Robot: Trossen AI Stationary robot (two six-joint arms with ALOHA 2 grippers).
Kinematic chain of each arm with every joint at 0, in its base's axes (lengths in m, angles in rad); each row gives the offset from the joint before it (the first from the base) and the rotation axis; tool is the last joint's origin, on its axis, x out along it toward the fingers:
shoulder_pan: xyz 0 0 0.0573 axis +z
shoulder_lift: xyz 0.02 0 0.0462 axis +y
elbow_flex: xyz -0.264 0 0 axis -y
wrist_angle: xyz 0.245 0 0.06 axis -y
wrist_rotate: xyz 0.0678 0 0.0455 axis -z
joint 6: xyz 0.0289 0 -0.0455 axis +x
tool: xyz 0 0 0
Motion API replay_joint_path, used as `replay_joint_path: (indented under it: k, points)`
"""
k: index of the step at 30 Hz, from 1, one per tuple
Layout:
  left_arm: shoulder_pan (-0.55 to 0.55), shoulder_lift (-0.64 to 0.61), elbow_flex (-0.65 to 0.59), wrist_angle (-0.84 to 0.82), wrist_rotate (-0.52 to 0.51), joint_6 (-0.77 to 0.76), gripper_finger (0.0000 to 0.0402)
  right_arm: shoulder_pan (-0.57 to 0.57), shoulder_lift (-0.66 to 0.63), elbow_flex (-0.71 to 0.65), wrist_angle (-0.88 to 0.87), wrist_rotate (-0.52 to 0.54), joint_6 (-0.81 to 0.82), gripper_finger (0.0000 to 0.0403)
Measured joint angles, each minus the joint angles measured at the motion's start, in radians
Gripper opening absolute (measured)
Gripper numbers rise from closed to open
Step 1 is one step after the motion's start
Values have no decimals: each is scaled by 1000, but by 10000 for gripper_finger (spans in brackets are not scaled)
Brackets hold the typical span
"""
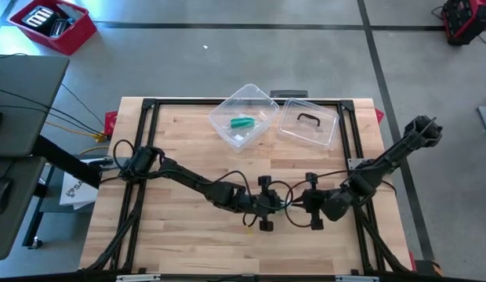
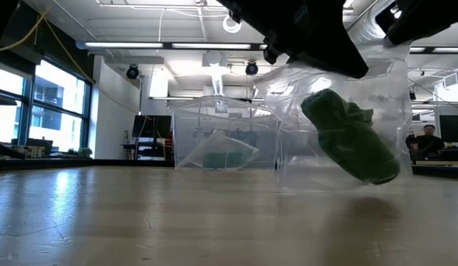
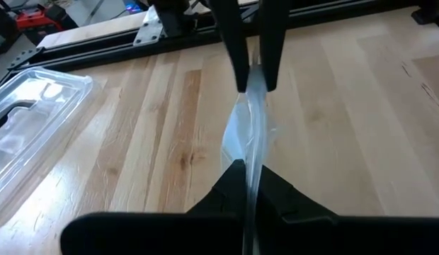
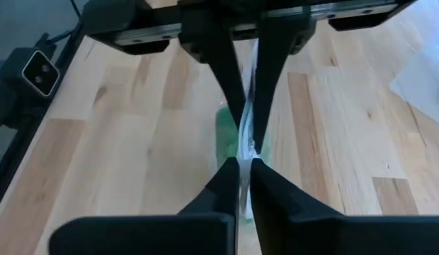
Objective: Roll bandage
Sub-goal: Close the transparent zip bag containing the green bandage
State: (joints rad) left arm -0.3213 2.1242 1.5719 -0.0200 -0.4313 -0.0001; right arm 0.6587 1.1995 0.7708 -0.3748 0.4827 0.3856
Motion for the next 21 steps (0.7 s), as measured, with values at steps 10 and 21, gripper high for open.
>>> replay_joint_path:
  k: [10,21]
  points:
    - [-1,0,0,5,4,-15,0,-51,12,0,37,-14,-2,16]
    - [1,0,0,16,-1,-23,0,-70,32,0,153,-72,-113,140]
